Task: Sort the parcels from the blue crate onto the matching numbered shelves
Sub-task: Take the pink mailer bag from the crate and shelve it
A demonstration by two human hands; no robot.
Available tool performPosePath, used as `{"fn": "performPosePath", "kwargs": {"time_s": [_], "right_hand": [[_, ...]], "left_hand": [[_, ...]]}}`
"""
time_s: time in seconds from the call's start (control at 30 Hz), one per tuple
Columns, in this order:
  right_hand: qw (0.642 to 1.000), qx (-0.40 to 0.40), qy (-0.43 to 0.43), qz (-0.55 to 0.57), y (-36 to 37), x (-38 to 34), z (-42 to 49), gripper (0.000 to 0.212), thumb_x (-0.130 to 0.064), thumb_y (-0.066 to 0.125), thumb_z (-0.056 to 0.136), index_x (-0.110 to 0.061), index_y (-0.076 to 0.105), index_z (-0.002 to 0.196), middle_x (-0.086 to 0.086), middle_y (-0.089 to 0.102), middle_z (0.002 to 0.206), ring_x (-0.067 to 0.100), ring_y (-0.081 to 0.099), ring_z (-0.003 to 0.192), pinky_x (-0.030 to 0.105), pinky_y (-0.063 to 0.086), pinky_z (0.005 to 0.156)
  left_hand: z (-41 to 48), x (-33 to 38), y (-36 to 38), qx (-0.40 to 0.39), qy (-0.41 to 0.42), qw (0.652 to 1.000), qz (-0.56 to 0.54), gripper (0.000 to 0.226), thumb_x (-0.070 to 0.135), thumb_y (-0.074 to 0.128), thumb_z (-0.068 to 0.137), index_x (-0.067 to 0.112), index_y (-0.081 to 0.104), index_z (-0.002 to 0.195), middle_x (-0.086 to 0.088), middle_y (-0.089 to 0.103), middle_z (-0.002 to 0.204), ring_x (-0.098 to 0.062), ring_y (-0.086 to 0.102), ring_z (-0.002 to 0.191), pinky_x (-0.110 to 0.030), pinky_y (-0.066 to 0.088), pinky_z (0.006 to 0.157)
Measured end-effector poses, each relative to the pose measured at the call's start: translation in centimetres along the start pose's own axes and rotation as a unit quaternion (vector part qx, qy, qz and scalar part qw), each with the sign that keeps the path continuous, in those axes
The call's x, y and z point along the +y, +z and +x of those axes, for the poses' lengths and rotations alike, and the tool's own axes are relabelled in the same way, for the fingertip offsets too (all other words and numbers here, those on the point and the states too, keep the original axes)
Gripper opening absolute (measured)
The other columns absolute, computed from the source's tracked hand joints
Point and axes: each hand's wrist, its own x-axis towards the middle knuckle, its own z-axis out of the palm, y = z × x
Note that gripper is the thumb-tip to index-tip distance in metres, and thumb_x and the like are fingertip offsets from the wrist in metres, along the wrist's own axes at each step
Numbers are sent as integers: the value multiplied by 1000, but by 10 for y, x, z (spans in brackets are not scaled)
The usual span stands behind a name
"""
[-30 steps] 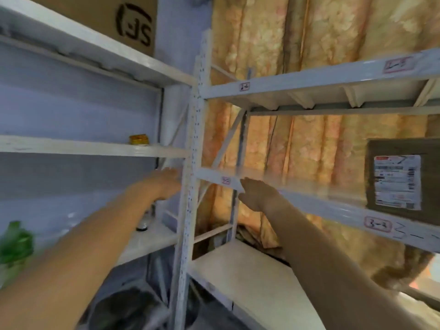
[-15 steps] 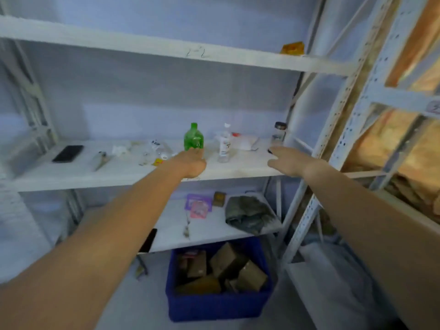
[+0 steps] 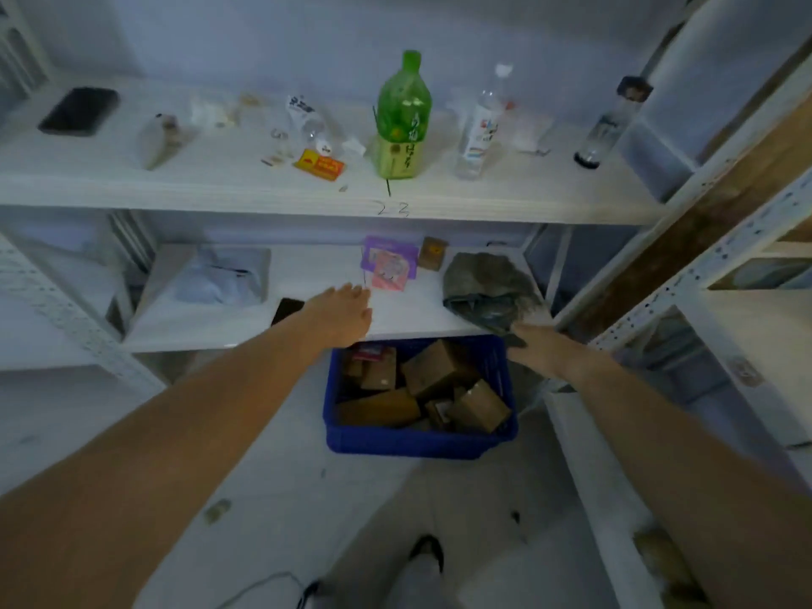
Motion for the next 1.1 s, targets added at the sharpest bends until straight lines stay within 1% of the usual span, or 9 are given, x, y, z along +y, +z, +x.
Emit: {"fn": "performPosePath", "kwargs": {"time_s": [0.13,0.33,0.53,0.63,0.7,0.87,0.93,1.03,1.1], "right_hand": [[998,-64,8,-8,37,17,58,63,-35,41,99,-10,16,151,7,16,159,24,22,144,30,22,114],[994,-105,-22,-10,110,51,157,55,-23,56,90,-6,38,140,16,42,143,31,42,130,39,35,109],[986,-164,-25,15,213,80,284,76,-27,58,90,-16,13,150,9,30,152,23,36,135,35,33,111],[989,-102,-81,-75,241,83,363,80,-29,56,91,-16,6,152,1,9,160,18,16,145,28,19,115],[991,-74,-92,-66,261,79,420,76,-26,57,91,-13,13,151,2,15,158,19,17,145,30,20,116],[979,-33,-151,-136,333,61,535,74,-22,54,91,-11,13,151,7,16,158,23,19,145,35,18,118],[984,-19,-157,-86,360,53,565,66,-20,55,91,-12,24,149,7,28,154,26,31,139,37,28,114],[991,10,-121,53,397,38,589,46,-27,57,89,-15,49,132,8,59,125,29,57,113,41,48,94],[975,-43,-43,211,418,25,592,45,-32,54,92,-13,50,133,6,59,125,26,57,113,37,49,94]], "left_hand": [[46,-12,58,-56,-22,998,-22,53,29,19,102,6,11,149,-13,16,157,-28,20,143,-40,19,118],[113,-7,154,-126,-65,987,-80,52,28,21,102,10,11,150,-8,13,159,-24,18,145,-35,19,116],[213,-7,265,-193,-24,967,-162,56,34,23,102,18,0,151,1,-2,160,-14,4,147,-25,8,116],[289,-18,323,-175,7,969,-172,58,35,29,101,22,4,152,1,5,160,-19,13,146,-31,17,116],[339,-28,364,-150,-5,971,-184,61,31,36,99,22,5,151,-1,10,159,-23,21,144,-34,26,112],[418,-75,458,-76,-37,996,-26,83,8,51,91,12,-7,150,-5,-9,159,-20,-2,148,-30,5,117],[441,-98,483,-73,-52,996,23,89,6,56,87,12,-7,150,-8,-9,159,-23,-1,148,-33,7,118],[473,-129,505,-38,-80,994,69,91,11,63,83,13,2,150,-12,3,159,-29,8,147,-40,16,118],[489,-143,506,-18,-79,994,72,82,7,59,85,17,11,151,-12,15,157,-34,18,143,-47,30,110]]}}
